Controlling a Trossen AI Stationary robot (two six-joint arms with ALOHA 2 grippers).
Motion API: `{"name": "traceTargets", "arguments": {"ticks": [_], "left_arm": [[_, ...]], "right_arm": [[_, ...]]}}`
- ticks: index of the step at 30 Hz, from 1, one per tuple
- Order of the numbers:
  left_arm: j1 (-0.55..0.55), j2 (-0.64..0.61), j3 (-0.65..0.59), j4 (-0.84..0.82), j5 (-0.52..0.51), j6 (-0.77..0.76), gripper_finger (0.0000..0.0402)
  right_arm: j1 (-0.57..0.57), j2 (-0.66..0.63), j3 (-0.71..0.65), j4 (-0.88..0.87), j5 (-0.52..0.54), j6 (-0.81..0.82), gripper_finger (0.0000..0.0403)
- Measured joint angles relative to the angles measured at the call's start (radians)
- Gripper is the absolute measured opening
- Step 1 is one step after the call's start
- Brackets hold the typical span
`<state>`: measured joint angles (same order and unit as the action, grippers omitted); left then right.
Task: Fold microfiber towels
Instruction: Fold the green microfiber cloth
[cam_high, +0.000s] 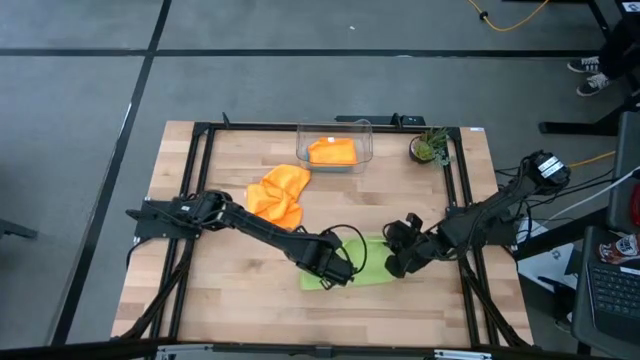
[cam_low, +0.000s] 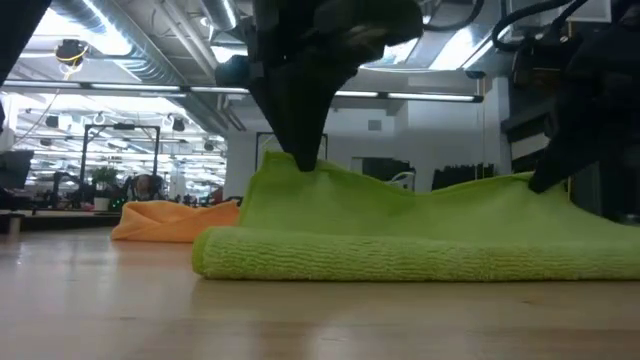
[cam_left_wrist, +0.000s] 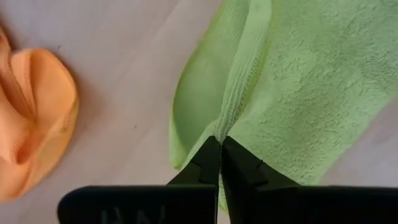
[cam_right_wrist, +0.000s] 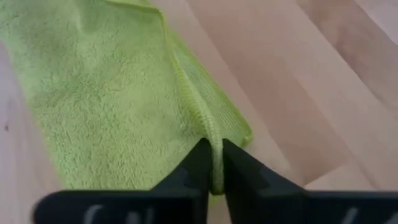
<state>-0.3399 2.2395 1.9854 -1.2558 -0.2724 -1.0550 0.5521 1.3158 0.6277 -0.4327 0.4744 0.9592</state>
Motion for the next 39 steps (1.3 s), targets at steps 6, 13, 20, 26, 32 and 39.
{"name": "traceTargets", "arguments": {"ticks": [6, 13, 20, 26, 32, 39], "left_arm": [[0.023, 0.003, 0.0, -0.059, -0.005, -0.035, 0.0051], [0.048, 0.003, 0.0, -0.105, -0.015, -0.103, 0.0129], [0.026, -0.004, 0.0, -0.13, 0.117, -0.149, 0.0147], [-0.029, -0.049, 0.043, -0.135, 0.274, -0.305, 0.0141], [-0.12, -0.06, 0.146, -0.224, 0.207, -0.361, 0.0141], [-0.218, -0.079, 0.252, -0.304, 0.004, -0.506, 0.0141]], "right_arm": [[-0.037, 0.0, 0.0, -0.012, -0.025, -0.028, 0.0112], [-0.088, -0.017, 0.001, -0.015, -0.061, -0.045, 0.0175], [-0.083, -0.07, 0.049, -0.009, -0.156, -0.048, 0.0191], [-0.006, -0.028, 0.055, 0.197, -0.1, 0.031, 0.0192], [0.035, 0.182, 0.054, 0.55, 0.029, -0.161, 0.0192], [0.035, 0.415, 0.054, 0.762, 0.366, -0.092, 0.0172]]}}
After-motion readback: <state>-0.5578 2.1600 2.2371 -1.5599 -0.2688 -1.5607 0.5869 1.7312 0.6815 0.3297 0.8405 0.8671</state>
